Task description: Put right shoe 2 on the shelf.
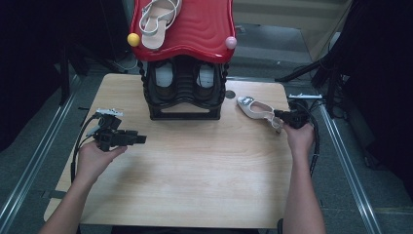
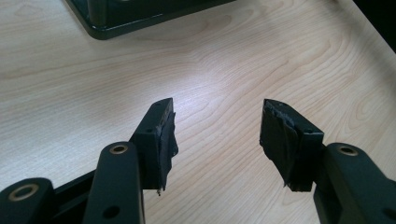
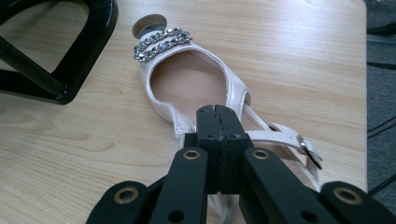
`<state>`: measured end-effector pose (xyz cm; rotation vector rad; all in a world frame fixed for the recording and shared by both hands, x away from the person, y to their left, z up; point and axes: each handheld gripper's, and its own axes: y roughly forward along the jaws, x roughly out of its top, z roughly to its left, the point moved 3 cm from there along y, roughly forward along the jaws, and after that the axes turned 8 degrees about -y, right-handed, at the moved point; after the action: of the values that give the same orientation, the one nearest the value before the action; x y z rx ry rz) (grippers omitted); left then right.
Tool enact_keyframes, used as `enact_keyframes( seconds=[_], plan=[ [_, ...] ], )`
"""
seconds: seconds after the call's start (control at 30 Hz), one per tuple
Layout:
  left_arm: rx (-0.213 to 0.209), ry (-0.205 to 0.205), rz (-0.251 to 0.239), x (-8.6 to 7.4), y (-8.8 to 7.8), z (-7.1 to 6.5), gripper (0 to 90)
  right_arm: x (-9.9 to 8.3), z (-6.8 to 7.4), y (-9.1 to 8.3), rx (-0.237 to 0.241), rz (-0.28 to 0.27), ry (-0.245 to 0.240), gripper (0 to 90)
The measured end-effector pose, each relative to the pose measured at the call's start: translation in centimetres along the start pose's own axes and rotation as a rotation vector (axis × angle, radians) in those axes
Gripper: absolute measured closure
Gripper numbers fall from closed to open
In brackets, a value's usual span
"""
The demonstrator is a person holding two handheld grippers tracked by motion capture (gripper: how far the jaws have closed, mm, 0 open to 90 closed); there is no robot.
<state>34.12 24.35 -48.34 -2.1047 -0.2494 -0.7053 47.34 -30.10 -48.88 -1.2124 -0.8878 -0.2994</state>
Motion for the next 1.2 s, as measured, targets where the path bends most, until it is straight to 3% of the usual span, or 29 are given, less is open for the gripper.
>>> enact_keyframes(
  seconds=[0.1,0.33,0.43,0.5,0.6,0.93,1.2],
  plan=[
    [-0.017,-0.013,-0.024,0.1,-0.2,0.1,45.7,0.1,0.2,0.2,-0.017,0.001,-0.005,90.0],
    [-0.007,-0.019,-0.007,-0.6,0.2,0.4,45.7,0.1,0.5,1.1,-0.025,0.026,-0.004,90.0],
    [-0.006,-0.019,-0.003,-0.6,0.3,0.5,45.7,0.1,0.9,1.4,-0.015,0.043,-0.001,90.0],
    [-0.004,-0.017,-0.002,-0.6,0.4,0.4,45.8,0.1,1.4,1.7,0.020,0.055,0.002,90.0],
    [-0.001,-0.010,0.007,-0.7,0.5,0.4,45.8,0.4,2.0,1.9,-0.009,0.066,-0.021,90.0],
    [-0.006,-0.012,0.006,-0.7,0.6,0.4,45.8,0.4,3.1,2.6,-0.002,0.090,-0.022,90.0],
    [-0.010,-0.011,0.014,-0.7,0.7,0.3,45.8,0.7,4.6,3.2,0.029,0.104,0.030,90.0]
  ],
)
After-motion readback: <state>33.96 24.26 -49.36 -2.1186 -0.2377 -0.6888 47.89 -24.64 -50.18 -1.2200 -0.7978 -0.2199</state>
